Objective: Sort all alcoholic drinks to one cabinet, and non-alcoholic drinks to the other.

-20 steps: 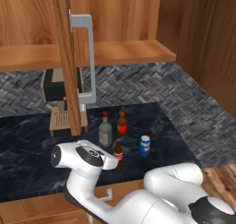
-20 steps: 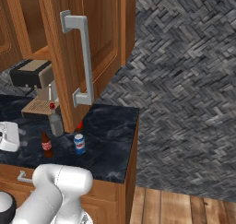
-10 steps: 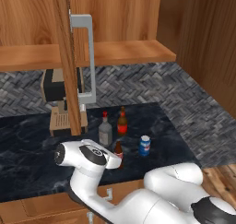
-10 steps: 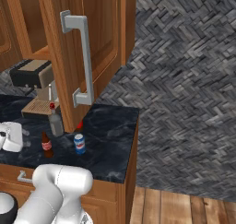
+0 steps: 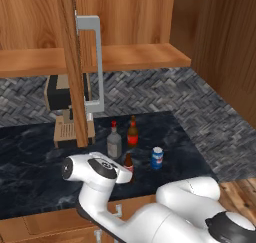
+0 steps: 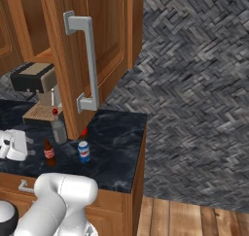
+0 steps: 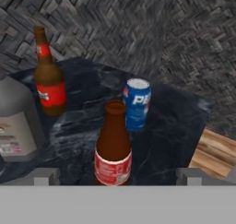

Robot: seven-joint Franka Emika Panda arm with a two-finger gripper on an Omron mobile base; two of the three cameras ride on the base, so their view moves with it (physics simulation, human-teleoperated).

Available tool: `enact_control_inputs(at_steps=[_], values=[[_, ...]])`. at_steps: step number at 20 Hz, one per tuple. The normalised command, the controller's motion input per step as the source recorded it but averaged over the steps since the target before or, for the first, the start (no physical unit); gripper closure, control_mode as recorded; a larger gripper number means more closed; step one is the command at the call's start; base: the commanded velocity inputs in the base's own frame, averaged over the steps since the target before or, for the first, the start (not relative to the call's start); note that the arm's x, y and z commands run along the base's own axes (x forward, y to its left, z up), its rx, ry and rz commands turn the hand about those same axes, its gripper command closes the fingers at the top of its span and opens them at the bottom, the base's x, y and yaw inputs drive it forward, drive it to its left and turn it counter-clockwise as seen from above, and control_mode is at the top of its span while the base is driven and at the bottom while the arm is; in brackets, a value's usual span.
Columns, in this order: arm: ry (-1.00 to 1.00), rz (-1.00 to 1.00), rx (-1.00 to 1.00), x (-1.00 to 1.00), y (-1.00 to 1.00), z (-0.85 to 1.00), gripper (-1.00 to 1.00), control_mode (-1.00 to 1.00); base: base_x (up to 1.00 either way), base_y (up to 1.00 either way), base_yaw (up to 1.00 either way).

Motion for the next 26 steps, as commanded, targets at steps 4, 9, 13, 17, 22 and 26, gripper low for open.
enact_control_inputs(at_steps=[4,9,13,17,22,26], values=[[0.0,-0.01,-0.01,0.03,-0.03,-0.11,-1.0,-1.0,0.0,0.0,0.0],[0.0,-0.04,-0.03,0.0,-0.05,-0.04,-1.0,-1.0,0.0,0.0,0.0],[0.0,-0.05,-0.03,0.0,-0.07,-0.01,-1.0,-1.0,0.0,0.0,0.0],[0.0,-0.02,-0.02,0.09,-0.02,-0.01,-1.0,-1.0,0.0,0.0,0.0],[0.0,0.0,-0.01,0.18,0.0,-0.02,-1.0,-1.0,0.0,0.0,0.0],[0.0,0.0,-0.01,0.03,-0.03,-0.08,-1.0,-1.0,0.0,0.0,0.0]])
